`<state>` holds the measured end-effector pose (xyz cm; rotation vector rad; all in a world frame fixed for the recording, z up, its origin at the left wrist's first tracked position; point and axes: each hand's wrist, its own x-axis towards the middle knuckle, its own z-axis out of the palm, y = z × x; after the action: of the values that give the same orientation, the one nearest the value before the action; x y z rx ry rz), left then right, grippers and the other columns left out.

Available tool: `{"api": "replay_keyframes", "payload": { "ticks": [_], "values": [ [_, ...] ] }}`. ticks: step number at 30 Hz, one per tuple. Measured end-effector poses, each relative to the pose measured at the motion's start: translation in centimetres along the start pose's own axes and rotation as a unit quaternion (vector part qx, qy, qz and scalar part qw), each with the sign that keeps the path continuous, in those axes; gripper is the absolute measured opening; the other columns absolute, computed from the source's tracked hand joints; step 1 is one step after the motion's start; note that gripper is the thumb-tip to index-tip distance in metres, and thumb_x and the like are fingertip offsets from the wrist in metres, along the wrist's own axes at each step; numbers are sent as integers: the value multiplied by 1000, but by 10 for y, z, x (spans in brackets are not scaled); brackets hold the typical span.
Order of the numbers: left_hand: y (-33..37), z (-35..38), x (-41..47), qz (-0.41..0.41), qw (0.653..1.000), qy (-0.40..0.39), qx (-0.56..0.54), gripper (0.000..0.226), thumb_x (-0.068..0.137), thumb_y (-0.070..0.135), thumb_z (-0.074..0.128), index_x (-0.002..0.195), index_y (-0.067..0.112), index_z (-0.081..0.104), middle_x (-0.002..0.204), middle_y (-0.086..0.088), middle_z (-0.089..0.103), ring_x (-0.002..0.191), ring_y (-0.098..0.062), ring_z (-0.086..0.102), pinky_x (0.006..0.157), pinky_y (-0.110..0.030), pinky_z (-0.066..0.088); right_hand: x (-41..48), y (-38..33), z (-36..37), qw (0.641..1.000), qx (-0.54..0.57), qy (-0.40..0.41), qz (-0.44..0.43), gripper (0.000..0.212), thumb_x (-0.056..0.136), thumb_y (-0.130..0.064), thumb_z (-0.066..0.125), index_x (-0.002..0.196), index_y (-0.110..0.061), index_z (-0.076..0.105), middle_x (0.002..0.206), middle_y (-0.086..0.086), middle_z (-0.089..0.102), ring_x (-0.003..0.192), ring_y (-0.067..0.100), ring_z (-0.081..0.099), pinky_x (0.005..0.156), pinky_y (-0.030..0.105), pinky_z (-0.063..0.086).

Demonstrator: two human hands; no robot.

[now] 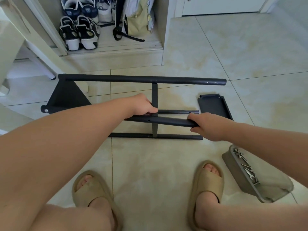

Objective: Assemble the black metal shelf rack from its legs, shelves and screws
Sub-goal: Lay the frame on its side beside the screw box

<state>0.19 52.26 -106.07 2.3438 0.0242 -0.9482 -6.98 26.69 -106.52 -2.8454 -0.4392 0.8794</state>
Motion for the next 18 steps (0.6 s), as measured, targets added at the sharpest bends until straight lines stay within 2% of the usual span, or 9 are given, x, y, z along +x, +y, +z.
{"api": "replay_keyframes", "payload": {
  "ticks": [3,7,12,16,18],
  "values": [
    [4,2,-1,-3,1000,-16,6,36,94,42,64,111,11,70,108,-7,72,106,-26,66,103,-45,47,2,1,4,1000,14,-4,11,10,102,-31,54,106,-24,48,84,-11,50,70,8,51,59,28,37],
    [4,1,1,9,999,-35,-25,42,99,43,55,126,12,63,112,-7,72,107,-24,67,105,-44,48,10,-8,9,999,18,24,-25,21,102,-37,55,118,-26,48,83,-15,48,71,3,49,64,32,38],
    [4,-1,4,23,999,-19,-13,39,101,43,50,114,11,69,110,-7,72,107,-27,66,105,-47,47,21,-15,3,996,68,19,-49,20,104,-35,50,122,-27,50,96,-2,62,81,21,58,71,37,46],
    [2,-5,7,26,1000,0,-16,35,101,41,50,108,12,71,101,-2,72,102,-24,66,103,-46,47,22,-8,-4,996,77,15,-45,25,105,-35,50,129,-27,52,99,1,64,82,19,60,71,34,48],
    [1,-6,9,27,1000,6,-14,36,101,42,50,107,13,71,102,-3,72,103,-25,65,103,-46,47,22,-6,-7,997,67,15,-38,29,105,-35,51,133,-25,52,103,2,65,87,21,60,80,38,50]
  ]
}}
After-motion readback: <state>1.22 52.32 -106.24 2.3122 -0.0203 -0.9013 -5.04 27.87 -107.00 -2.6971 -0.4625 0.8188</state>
